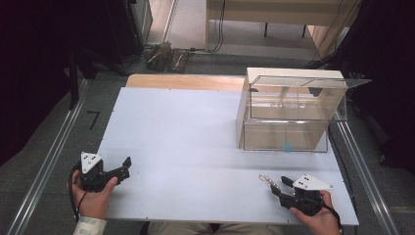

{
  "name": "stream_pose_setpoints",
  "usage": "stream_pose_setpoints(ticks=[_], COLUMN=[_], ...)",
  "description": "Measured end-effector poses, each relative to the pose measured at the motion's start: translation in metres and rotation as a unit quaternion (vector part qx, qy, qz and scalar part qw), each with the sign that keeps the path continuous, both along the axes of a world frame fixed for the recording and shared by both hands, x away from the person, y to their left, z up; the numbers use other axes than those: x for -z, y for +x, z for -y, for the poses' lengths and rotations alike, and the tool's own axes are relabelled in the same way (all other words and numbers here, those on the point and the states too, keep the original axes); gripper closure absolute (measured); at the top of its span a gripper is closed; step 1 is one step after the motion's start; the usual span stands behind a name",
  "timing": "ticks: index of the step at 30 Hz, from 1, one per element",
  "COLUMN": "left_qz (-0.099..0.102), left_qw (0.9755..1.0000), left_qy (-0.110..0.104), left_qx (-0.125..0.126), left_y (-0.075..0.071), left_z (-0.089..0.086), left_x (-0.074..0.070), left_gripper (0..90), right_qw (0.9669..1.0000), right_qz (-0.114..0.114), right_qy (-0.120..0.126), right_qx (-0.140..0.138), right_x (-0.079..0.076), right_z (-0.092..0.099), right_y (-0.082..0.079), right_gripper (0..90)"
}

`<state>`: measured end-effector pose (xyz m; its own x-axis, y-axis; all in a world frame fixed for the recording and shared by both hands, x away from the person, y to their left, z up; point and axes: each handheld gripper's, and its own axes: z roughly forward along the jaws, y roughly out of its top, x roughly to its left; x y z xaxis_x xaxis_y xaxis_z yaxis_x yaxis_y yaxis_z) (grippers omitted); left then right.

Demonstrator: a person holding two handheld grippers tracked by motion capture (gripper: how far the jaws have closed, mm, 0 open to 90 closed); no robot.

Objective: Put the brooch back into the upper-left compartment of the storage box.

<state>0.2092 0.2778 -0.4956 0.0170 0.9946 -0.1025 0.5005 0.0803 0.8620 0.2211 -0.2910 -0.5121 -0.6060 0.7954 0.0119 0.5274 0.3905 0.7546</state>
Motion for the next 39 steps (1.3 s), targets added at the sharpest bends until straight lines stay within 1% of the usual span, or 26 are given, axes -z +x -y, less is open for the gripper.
stream_pose_setpoints(ticks=[1, 3, 6, 8, 9, 11, 14, 18, 20, 21, 25, 32, 36, 37, 39], left_qz=[0.000, 0.000, 0.000, -0.001, -0.001, -0.001, 0.000, 0.000, 0.000, 0.001, 0.002, 0.003, 0.002, 0.002, 0.002], left_qw=[1.0000, 1.0000, 1.0000, 1.0000, 1.0000, 1.0000, 1.0000, 1.0000, 1.0000, 1.0000, 1.0000, 1.0000, 1.0000, 1.0000, 1.0000], left_qy=[0.000, -0.001, 0.000, -0.001, -0.001, -0.001, -0.001, 0.000, 0.000, 0.000, -0.002, -0.002, -0.001, -0.002, -0.001], left_qx=[0.000, 0.000, 0.001, 0.001, 0.000, 0.001, 0.001, 0.000, 0.000, 0.000, -0.001, -0.001, -0.002, -0.002, -0.002], left_y=[0.0000, -0.0001, -0.0002, -0.0002, -0.0001, -0.0002, -0.0003, -0.0006, -0.0006, -0.0006, -0.0006, -0.0008, -0.0010, -0.0010, -0.0010], left_z=[0.0000, -0.0001, -0.0001, -0.0001, 0.0001, 0.0000, 0.0000, -0.0002, -0.0001, -0.0001, -0.0002, -0.0003, -0.0005, -0.0006, -0.0006], left_x=[0.0000, -0.0002, -0.0002, -0.0001, 0.0000, -0.0001, -0.0001, -0.0004, -0.0003, -0.0003, -0.0003, -0.0004, -0.0003, -0.0004, -0.0004], left_gripper=[0.2, 0.2, 0.2, 1.1, 1.1, 1.1, 1.1, 1.1, 1.1, 1.1, 1.2, 1.2, 1.2, 1.1, 1.1], right_qw=[1.0000, 1.0000, 1.0000, 0.9999, 0.9999, 0.9999, 0.9999, 0.9998, 0.9998, 0.9998, 0.9996, 0.9995, 0.9995, 0.9995, 0.9995], right_qz=[0.000, 0.000, -0.002, -0.004, -0.004, -0.003, -0.001, 0.001, -0.001, -0.001, -0.006, -0.012, -0.008, -0.003, -0.001], right_qy=[0.000, -0.002, -0.003, -0.009, -0.009, -0.009, -0.008, -0.009, -0.006, -0.006, 0.001, 0.008, 0.010, 0.017, 0.018], right_qx=[0.000, -0.004, -0.007, -0.013, -0.013, -0.015, -0.013, -0.016, -0.020, -0.020, -0.027, -0.028, -0.028, -0.026, -0.027], right_x=[0.0000, 0.0006, 0.0010, 0.0019, 0.0019, 0.0021, 0.0026, 0.0029, 0.0029, 0.0029, 0.0032, 0.0027, 0.0003, -0.0012, -0.0018], right_z=[0.0000, -0.0005, -0.0012, -0.0024, -0.0024, -0.0020, -0.0019, -0.0013, -0.0010, -0.0010, 0.0009, 0.0021, 0.0030, 0.0044, 0.0046], right_y=[0.0000, 0.0002, 0.0002, 0.0001, 0.0001, 0.0000, 0.0000, 0.0000, 0.0000, 0.0000, 0.0010, 0.0015, 0.0006, 0.0002, -0.0002], right_gripper=[45.1, 47.9, 48.1, 51.2, 51.2, 56.4, 58.6, 64.7, 69.6, 69.6, 77.0, 77.4, 77.5, 77.5, 77.5])
